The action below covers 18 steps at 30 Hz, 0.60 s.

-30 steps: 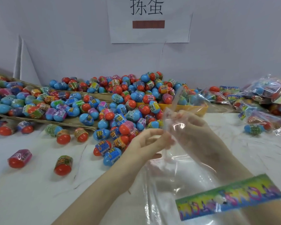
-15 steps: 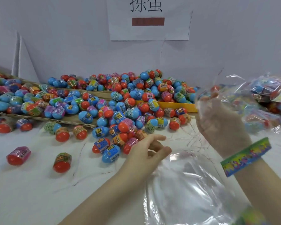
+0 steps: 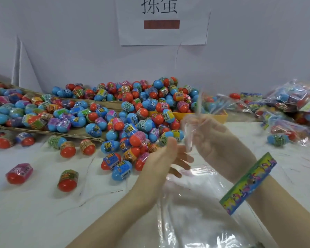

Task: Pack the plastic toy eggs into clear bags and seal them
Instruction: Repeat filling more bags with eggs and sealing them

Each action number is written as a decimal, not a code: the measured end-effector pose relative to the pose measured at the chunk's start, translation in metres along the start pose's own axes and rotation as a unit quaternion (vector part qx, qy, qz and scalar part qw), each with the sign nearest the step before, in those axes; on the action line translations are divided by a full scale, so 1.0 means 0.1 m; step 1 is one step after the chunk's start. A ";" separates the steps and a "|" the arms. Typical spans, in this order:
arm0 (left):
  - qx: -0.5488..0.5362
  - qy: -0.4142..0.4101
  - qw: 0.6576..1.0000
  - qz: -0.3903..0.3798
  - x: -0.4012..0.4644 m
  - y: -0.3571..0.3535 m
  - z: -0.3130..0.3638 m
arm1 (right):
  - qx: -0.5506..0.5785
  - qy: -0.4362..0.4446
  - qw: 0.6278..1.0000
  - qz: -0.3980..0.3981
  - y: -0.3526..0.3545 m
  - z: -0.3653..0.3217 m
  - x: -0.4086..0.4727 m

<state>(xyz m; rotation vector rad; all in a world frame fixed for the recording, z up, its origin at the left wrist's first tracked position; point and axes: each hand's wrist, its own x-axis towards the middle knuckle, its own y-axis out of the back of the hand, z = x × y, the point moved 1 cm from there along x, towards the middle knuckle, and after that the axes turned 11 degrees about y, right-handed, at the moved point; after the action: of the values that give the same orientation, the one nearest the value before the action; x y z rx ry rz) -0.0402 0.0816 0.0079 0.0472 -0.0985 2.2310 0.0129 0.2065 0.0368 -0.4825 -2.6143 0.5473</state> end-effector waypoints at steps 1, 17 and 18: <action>-0.005 0.044 0.999 0.001 0.01 0.01 0.04 | -0.007 0.001 0.999 -0.032 -0.02 0.01 -0.02; -0.083 0.069 0.987 0.120 0.03 0.35 0.22 | -0.241 -0.026 0.964 -0.107 0.07 -0.19 -0.05; -0.073 0.069 0.988 0.114 0.04 0.34 0.22 | -0.258 -0.022 0.960 -0.109 0.05 -0.17 -0.06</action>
<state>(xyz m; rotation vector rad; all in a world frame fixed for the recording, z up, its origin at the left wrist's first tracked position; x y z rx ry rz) -0.0699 0.0617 0.0281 -0.2066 -0.2001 2.4412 0.0270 0.2137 0.0467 -0.3269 -2.7937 -0.2077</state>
